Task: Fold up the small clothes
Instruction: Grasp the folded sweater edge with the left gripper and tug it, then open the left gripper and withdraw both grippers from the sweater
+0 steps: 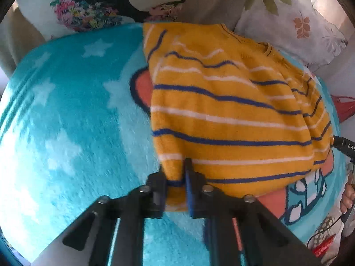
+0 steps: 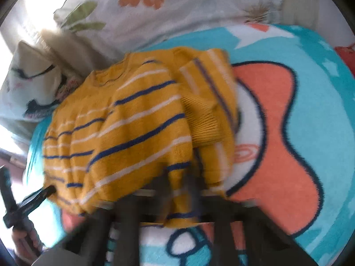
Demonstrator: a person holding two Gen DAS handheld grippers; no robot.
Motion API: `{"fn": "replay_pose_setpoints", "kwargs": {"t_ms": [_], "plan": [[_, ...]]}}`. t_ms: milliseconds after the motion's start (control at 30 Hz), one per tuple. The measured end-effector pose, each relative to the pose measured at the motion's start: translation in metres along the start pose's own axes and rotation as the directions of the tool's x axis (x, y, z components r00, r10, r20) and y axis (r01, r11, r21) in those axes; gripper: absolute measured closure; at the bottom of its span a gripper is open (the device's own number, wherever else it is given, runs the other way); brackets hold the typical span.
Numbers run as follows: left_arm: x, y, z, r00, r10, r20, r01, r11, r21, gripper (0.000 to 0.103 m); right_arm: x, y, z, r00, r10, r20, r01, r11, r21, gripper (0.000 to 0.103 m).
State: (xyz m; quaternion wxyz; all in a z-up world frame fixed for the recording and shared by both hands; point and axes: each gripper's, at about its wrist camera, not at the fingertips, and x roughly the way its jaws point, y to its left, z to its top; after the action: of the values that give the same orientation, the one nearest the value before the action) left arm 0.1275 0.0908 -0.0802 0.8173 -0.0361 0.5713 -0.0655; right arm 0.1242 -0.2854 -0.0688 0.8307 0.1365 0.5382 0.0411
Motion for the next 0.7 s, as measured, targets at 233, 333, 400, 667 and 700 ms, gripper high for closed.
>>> {"fn": "replay_pose_setpoints", "kwargs": {"t_ms": [233, 333, 400, 667, 700], "plan": [[0.004, 0.011, 0.008, 0.997, 0.073, -0.014, -0.073, 0.997, 0.003, 0.094, 0.006, -0.015, 0.008, 0.976, -0.218, -0.007, 0.217, 0.973, -0.083, 0.097], [0.004, 0.009, 0.006, 0.996, 0.09, 0.0, -0.09, 0.996, -0.015, 0.09, 0.005, -0.015, 0.008, 0.968, -0.249, 0.002, 0.248, 0.962, -0.113, 0.092], [0.002, 0.012, 0.005, 0.997, 0.077, 0.018, -0.077, 0.996, -0.046, 0.083, 0.007, -0.009, 0.008, 0.956, -0.294, 0.011, 0.292, 0.945, -0.145, 0.079], [-0.042, 0.04, -0.022, 0.993, 0.058, 0.102, -0.037, 0.981, -0.193, 0.052, -0.039, -0.005, 0.007, 0.965, -0.247, 0.086, 0.256, 0.96, -0.112, 0.073], [-0.049, 0.045, -0.029, 0.992, 0.061, 0.111, -0.036, 0.975, -0.218, 0.049, -0.044, -0.001, 0.007, 0.961, -0.254, 0.107, 0.266, 0.958, -0.11, 0.072]]}}
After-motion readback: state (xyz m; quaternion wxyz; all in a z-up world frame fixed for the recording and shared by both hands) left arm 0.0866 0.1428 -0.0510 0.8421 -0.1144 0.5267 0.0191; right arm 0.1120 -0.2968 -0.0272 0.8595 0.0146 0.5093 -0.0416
